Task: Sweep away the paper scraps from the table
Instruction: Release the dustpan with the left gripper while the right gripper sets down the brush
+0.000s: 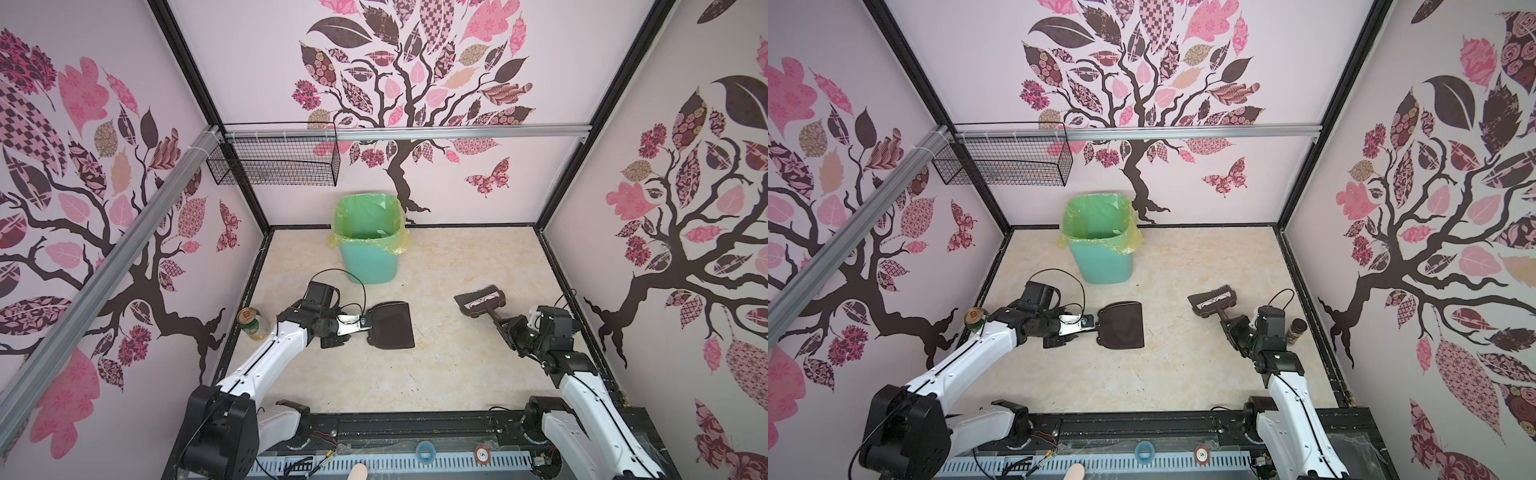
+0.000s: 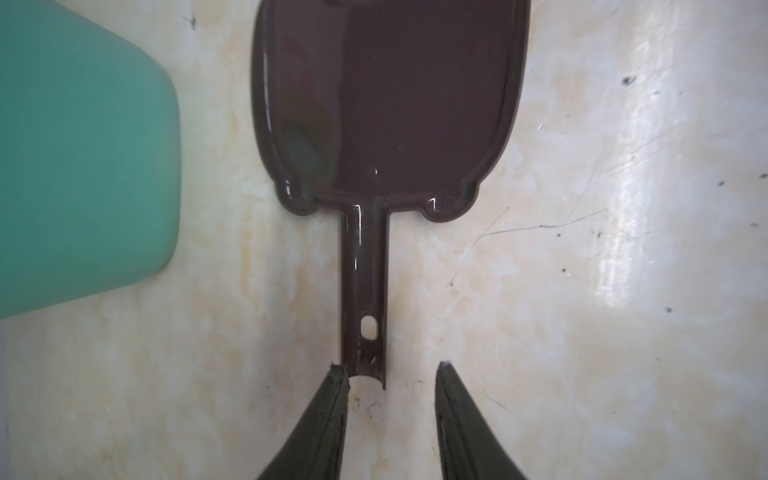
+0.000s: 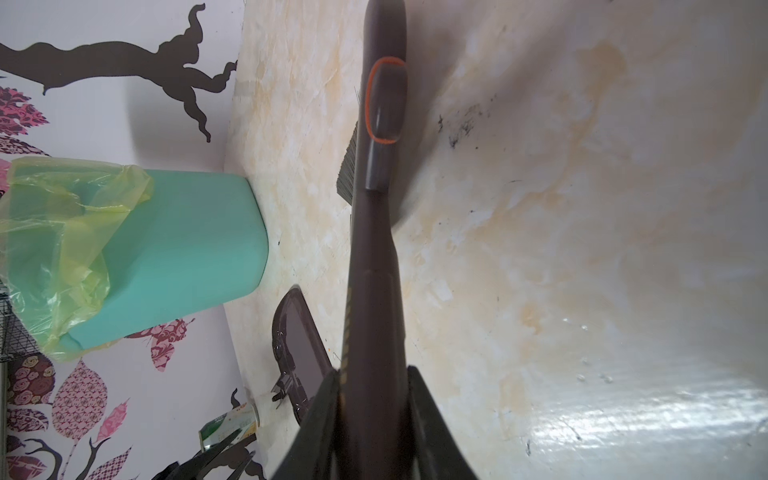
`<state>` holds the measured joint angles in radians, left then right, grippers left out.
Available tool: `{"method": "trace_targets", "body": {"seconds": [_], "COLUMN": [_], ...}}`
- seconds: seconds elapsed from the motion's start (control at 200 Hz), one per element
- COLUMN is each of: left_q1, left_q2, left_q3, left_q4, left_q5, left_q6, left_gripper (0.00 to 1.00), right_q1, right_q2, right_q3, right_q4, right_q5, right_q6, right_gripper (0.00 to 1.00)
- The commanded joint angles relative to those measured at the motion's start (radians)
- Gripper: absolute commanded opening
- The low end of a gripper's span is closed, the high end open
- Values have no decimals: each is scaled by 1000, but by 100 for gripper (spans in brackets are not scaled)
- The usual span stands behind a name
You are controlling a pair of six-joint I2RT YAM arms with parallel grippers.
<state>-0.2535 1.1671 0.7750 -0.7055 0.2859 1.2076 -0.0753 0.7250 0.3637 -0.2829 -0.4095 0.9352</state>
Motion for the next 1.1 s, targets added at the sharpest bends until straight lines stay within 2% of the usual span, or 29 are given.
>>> {"method": "trace_targets", "body": {"seconds": [0.0,0.195,0.285,0.365,0.455,0.465,0.475,0.485,0.61,0.69,0.76,0.825,0.89,0.93,0.985,1.01,1.045,1.095], "left_q1": [66,250,351,445,509,516,522,528,619,672,712,729,729,729,730,727,720,698], "left_q2": [-39,24,51,77,122,126,130,135,195,241,278,301,315,318,311,309,306,295], "left_q3": [102,271,303,319,339,341,344,347,386,427,453,452,435,400,319,265,178,46], "left_q4": [-165,-338,-358,-386,-431,-436,-439,-441,-461,-475,-461,-380,-290,-166,101,235,495,802], "left_q5": [139,321,420,527,617,627,637,644,764,836,896,937,952,962,971,972,950,839], "left_q6": [-15,0,-6,-11,-2,-1,0,-1,-26,-45,-85,-185,-274,-394,-654,-768,-944,-1136], "left_gripper": [39,39,39,39,39,39,40,39,40,40,47,51,62,71,85,96,98,98], "right_q1": [-10,-9,-9,-9,-9,-11,-9,-9,-9,-9,-9,-9,-9,-9,-9,-9,-9,-10], "right_q2": [-3,-45,-62,-78,-78,-77,-76,-76,-99,-125,-150,-142,-101,-82,-61,-53,-37,-5], "right_q3": [-49,-73,-70,-45,-27,-25,-24,-20,51,150,239,318,395,427,439,435,418,379], "right_q4": [-146,-181,-203,-245,-267,-268,-269,-271,-361,-484,-558,-593,-605,-578,-482,-427,-337,-189], "right_q5": [114,134,153,189,190,188,184,182,208,315,405,473,538,574,610,626,649,652], "right_q6": [26,26,14,-12,-27,-28,-28,-29,-59,-113,-152,-187,-231,-269,-331,-362,-398,-468], "right_gripper": [31,47,62,69,81,86,96,99,99,99,100,99,99,99,100,100,99,100]}}
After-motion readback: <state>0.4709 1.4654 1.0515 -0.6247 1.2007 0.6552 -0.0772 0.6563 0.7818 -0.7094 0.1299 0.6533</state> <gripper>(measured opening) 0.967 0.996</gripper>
